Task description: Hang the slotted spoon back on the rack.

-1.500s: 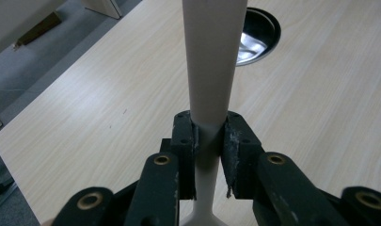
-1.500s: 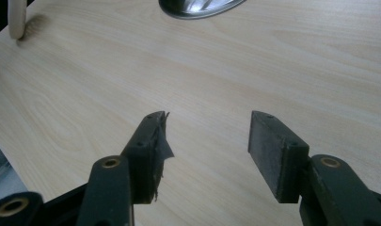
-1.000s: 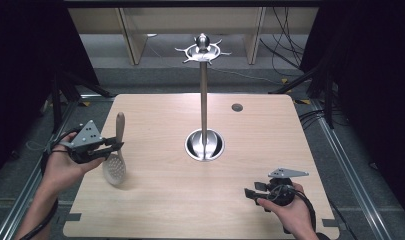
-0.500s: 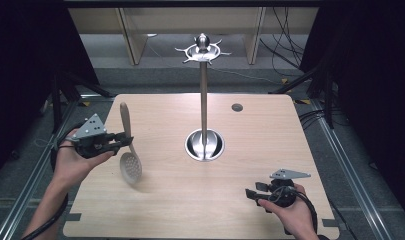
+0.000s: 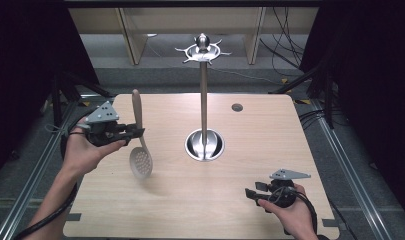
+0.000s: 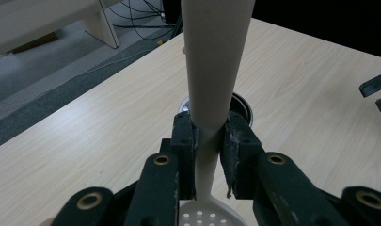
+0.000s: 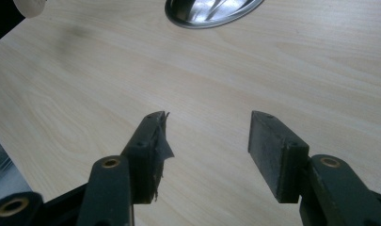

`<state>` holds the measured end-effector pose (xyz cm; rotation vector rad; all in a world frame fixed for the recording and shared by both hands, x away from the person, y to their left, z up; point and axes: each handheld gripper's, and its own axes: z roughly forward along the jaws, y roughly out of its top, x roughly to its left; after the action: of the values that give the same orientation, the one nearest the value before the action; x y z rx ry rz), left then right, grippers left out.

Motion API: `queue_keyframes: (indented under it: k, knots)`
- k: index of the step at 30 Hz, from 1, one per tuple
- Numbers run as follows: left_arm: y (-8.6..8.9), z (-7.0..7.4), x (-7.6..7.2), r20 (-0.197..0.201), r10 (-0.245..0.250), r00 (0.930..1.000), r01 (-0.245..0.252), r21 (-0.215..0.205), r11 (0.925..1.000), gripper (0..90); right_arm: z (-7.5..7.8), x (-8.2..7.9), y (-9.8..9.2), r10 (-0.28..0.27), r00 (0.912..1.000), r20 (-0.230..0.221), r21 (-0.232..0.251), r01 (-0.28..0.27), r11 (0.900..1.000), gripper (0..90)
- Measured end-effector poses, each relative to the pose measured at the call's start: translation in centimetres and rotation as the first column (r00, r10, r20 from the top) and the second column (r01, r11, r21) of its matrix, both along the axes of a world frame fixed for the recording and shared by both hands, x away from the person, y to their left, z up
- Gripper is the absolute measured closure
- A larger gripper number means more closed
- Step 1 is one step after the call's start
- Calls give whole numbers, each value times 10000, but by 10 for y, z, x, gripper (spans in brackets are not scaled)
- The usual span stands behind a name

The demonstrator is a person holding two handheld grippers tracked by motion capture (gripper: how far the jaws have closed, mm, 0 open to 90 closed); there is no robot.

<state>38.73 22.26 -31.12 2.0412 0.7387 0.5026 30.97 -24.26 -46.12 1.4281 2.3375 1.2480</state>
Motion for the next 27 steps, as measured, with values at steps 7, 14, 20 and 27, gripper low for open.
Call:
queue_keyframes:
  k: [7, 14, 20, 27]
  knots:
    - [-11, 9, 8, -300, -240, 9993, 239, -31, 9997, 757, 0, 0, 0, 13, 10000, 49, 31, -13, 10000, 476]
    - [-18, 15, 15, -453, -295, 9985, 300, 92, 9995, 758, 0, 0, 1, 60, 10000, 13, 61, -60, 10000, 476]
    - [-24, 20, 19, -471, -424, 9980, 440, 339, 9985, 758, 0, 0, 1, 40, 10000, 1, 4, -40, 10000, 475]
    - [-29, 27, 25, -483, -502, 9976, 527, 509, 9973, 758, 0, 0, 1, 38, 10000, 1, 2, -38, 10000, 474]
